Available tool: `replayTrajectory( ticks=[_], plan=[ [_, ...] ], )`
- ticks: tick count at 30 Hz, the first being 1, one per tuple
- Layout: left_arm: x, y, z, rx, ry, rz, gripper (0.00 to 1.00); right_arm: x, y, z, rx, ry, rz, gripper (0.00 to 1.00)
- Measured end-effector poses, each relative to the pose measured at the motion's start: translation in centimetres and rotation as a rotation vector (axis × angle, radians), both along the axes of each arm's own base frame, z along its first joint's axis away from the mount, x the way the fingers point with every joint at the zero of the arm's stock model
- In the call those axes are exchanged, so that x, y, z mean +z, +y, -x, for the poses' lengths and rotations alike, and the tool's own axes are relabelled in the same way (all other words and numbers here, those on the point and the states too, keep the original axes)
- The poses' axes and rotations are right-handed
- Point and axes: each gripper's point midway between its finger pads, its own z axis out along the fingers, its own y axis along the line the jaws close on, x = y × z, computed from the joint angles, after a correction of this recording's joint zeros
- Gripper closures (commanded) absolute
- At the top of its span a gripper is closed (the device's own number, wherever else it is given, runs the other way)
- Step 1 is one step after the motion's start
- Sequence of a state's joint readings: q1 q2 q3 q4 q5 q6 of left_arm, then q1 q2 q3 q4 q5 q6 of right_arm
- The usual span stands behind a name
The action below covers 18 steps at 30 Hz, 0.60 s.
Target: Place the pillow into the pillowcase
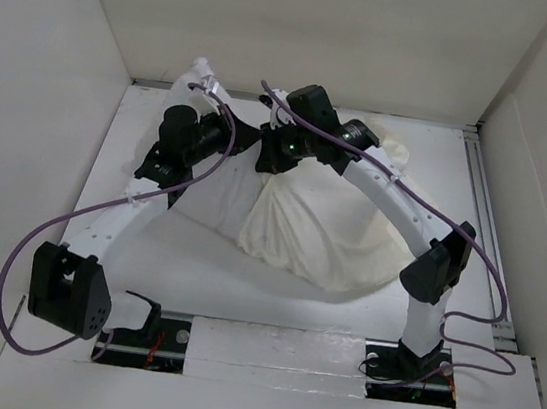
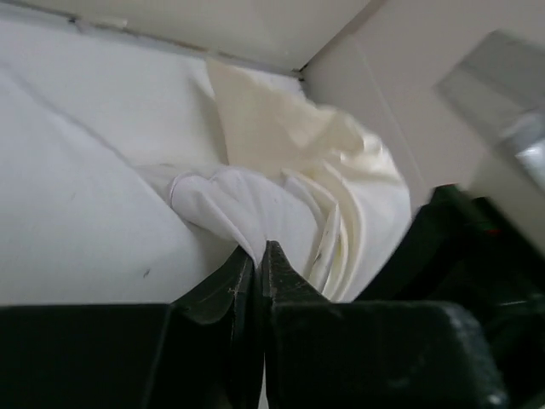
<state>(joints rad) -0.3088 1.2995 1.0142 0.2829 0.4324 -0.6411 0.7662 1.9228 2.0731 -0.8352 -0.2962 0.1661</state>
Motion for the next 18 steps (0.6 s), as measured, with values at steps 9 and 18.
replayTrajectory(
  ticks=[9,18],
  plan=[
    [-0.7,0.3,-0.3,0.094,0.057,0.026,0.05,-5.2,-1.0,-1.9,-0.069,0.095,-0.006,0.99],
    [-5.5,7.3,-4.2,0.509,0.375,-0.146,0.0,-8.8,-7.0,-7.9,-0.332,0.045,0.082,0.73]
  ],
)
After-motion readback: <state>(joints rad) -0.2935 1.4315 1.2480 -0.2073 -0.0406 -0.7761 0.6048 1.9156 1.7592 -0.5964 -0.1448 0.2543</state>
